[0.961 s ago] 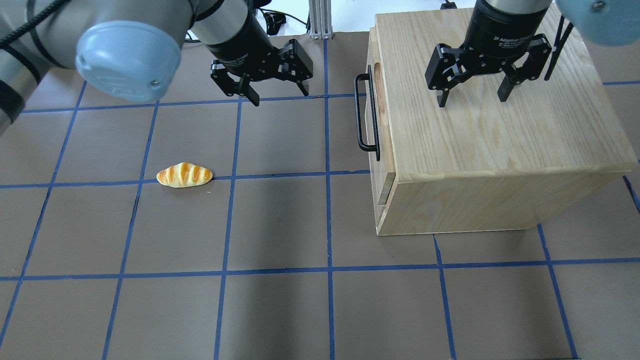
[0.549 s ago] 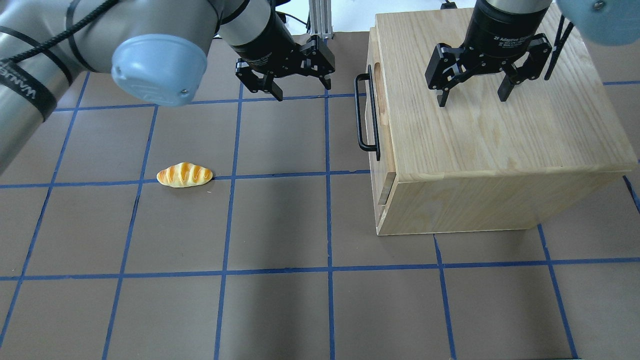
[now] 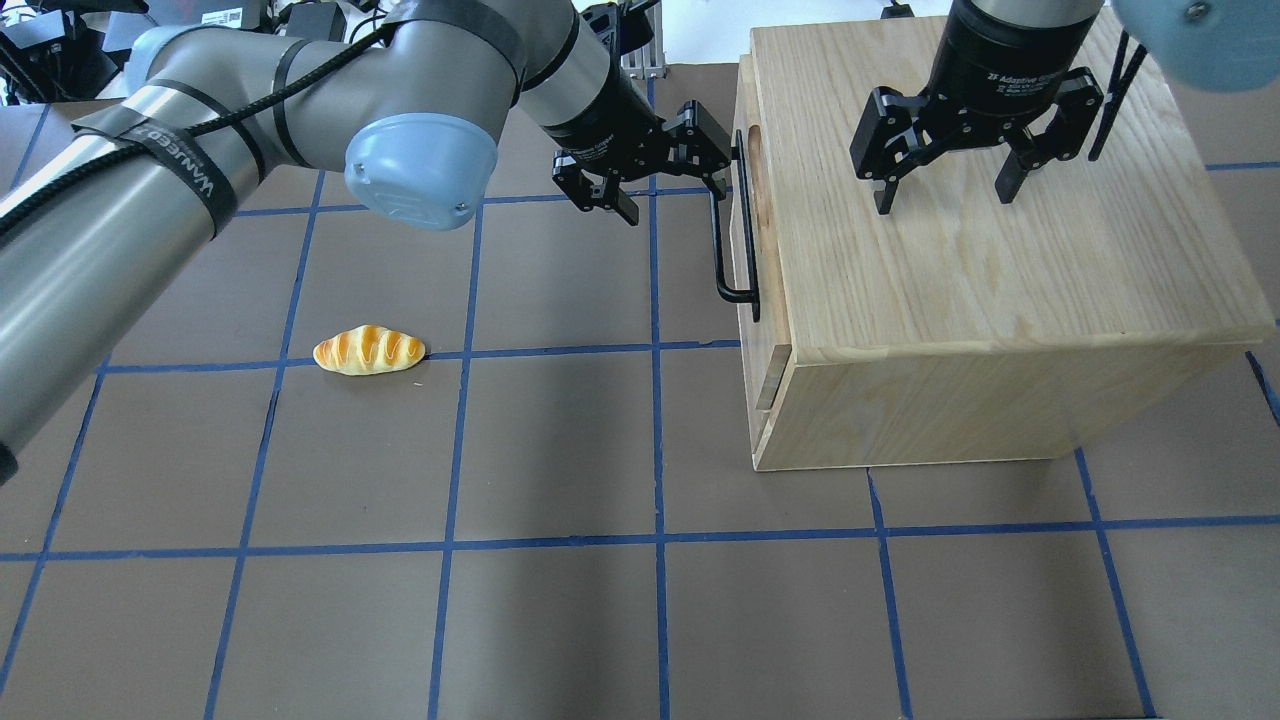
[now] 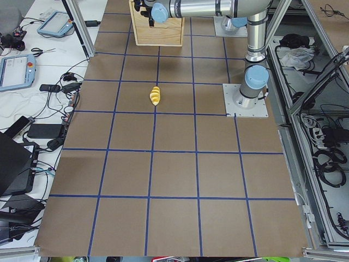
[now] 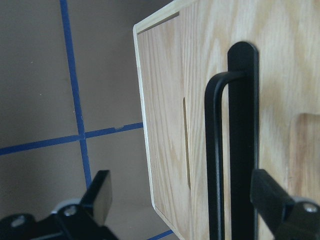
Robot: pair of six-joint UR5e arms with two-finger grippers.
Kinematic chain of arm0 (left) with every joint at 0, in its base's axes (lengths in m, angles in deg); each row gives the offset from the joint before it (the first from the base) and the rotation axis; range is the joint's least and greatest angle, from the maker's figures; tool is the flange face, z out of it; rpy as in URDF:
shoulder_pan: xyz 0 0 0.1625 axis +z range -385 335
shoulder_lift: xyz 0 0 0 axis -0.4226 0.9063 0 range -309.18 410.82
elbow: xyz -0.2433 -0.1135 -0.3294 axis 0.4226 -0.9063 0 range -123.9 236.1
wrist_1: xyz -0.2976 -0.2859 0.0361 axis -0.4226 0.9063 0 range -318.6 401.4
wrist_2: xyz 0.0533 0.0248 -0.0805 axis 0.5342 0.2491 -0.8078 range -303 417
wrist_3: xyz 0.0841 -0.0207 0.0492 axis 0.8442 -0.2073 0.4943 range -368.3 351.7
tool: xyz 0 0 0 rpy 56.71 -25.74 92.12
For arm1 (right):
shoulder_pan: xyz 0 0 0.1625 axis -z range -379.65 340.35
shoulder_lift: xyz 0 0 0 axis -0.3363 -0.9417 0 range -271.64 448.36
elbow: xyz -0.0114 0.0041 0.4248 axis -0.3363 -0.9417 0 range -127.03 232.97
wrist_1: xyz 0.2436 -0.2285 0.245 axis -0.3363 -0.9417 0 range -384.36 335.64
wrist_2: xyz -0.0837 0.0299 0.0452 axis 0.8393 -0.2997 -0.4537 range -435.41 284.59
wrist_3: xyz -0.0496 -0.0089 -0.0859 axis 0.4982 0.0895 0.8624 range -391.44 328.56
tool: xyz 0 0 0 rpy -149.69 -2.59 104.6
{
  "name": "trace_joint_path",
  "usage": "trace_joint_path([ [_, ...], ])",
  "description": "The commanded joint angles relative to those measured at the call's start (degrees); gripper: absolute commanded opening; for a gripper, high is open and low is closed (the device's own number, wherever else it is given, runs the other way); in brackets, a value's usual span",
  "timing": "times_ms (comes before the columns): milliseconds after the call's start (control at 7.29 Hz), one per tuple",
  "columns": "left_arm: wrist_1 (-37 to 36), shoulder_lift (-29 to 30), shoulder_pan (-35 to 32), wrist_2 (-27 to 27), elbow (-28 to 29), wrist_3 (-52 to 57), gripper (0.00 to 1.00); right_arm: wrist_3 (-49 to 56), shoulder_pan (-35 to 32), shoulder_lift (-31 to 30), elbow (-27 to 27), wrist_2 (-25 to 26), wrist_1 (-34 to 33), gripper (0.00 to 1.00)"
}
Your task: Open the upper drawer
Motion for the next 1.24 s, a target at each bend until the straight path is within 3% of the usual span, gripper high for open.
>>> trace_joint_path([
  [0,0.1,1.1,-0.8,0.1,-0.3,0.4,1.00,0.0,0.0,0.0,0.1,0.0,0.0,1.00],
  [549,1.6,0.6,1.1,0.9,-1.6,1.4,1.00,0.0,0.0,0.0,0.1,0.0,0.0,1.00],
  [824,1.8,-0.8,5.7,4.4,-4.8,6.1,1.00,0.0,0.0,0.0,0.0,0.0,0.0,1.00],
  [1098,4.0,-3.2,9.8,4.5,-5.7,6.3,1.00,0.0,0.0,0.0,0.0,0.0,0.0,1.00],
])
